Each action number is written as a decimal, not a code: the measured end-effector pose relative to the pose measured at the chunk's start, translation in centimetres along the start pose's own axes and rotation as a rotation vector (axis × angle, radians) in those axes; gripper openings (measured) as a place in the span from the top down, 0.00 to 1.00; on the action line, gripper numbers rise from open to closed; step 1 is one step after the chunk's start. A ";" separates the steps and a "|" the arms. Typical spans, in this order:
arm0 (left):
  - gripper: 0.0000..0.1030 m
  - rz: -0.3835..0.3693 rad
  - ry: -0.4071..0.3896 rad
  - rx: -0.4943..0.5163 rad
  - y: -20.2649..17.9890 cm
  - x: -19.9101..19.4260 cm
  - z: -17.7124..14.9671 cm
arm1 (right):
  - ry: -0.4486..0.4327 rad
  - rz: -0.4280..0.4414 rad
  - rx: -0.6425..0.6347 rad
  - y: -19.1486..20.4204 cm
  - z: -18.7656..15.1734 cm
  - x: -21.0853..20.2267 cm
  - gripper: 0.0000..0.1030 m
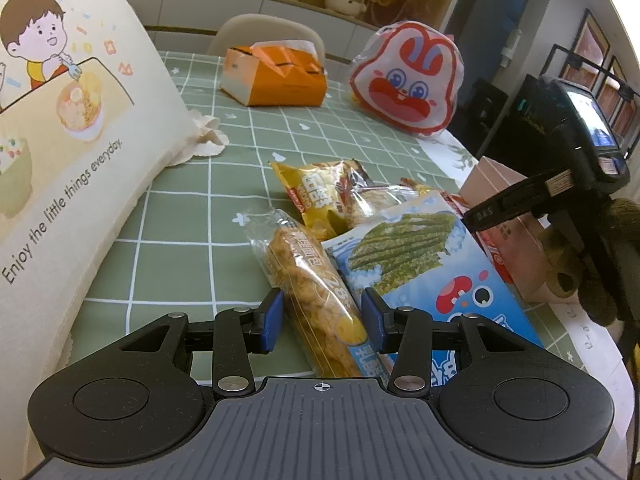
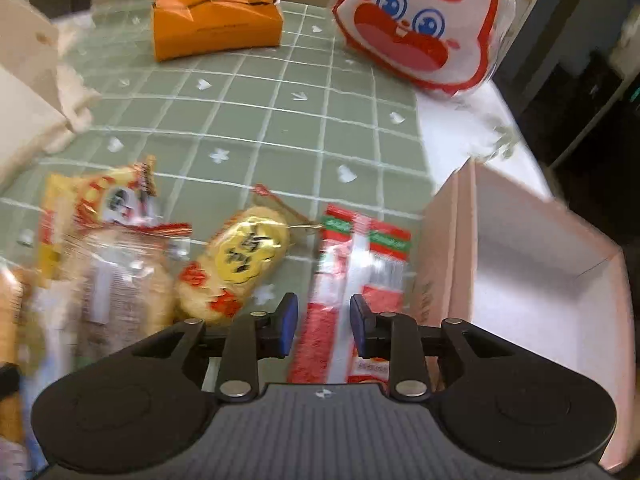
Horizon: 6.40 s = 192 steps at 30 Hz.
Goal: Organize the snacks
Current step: 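Lower the right gripper onto the red sausage stick pack, then close the right gripper on the red sausage pack and lift it, then grasp the long bread roll with the left gripper while the right carries the sausage pack, then place the bread roll and sausage pack into the pink box with both grippers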
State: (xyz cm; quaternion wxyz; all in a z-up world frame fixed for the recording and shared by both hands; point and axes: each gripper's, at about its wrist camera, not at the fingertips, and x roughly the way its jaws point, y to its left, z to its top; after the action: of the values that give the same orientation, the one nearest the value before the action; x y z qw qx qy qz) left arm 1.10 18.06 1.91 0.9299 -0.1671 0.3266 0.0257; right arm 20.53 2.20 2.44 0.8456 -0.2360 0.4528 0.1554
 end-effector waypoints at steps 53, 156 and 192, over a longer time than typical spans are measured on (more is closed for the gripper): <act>0.53 -0.004 0.000 -0.001 -0.2 0.1 -0.1 | -0.026 -0.072 -0.007 -4.5 -2.1 -4.8 0.91; 0.67 -0.375 0.062 0.423 -22.5 -6.4 -4.2 | -0.499 0.281 0.316 -16.7 -30.2 -17.9 0.55; 0.64 -0.343 -0.012 0.152 -18.7 5.0 9.1 | -0.308 0.043 0.270 -21.2 -12.6 -1.3 0.32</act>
State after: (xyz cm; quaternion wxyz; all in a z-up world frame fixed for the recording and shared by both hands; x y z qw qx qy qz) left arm 13.38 3.11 10.94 0.9325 -0.1495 0.2890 -0.1570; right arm 21.19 -22.52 3.01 0.9254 -0.0842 0.3397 0.1453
